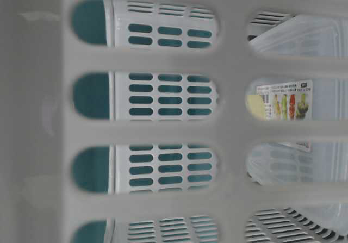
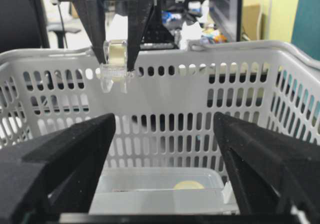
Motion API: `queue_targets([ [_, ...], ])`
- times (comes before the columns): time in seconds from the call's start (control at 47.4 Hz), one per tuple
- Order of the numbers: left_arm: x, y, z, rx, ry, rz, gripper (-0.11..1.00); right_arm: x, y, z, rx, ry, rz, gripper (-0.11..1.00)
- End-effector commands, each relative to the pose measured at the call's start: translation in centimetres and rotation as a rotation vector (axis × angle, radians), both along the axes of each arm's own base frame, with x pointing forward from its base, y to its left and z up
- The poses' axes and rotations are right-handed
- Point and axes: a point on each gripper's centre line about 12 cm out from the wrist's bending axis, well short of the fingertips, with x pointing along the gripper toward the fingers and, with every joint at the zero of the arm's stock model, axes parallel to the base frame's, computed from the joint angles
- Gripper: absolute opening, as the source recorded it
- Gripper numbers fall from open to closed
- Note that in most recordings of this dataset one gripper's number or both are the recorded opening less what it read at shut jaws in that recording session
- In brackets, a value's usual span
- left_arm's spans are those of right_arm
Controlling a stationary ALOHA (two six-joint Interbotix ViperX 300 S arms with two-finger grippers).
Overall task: Pick up the tape dispenser from the shopping basket with the left arm.
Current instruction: 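Lift the held tape dispenser upward out of the box with the left gripper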
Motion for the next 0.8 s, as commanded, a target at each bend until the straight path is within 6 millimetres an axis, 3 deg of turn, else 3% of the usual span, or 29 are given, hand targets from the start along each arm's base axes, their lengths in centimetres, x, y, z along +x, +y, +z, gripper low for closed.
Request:
queue_targets([
  [0.0,-0.18,0.05,1.41,0.0,-0.04,-0.001,0.28,0.15,-0.04,0.51,0.001,-0.012,-0.002,0.76],
  [0.781,0.29,0.02,0.58,0.003,-0.02,-0.001,0.28,0.14,-0.04,0.45,-0.003,-0.011,-0.002,0.76],
])
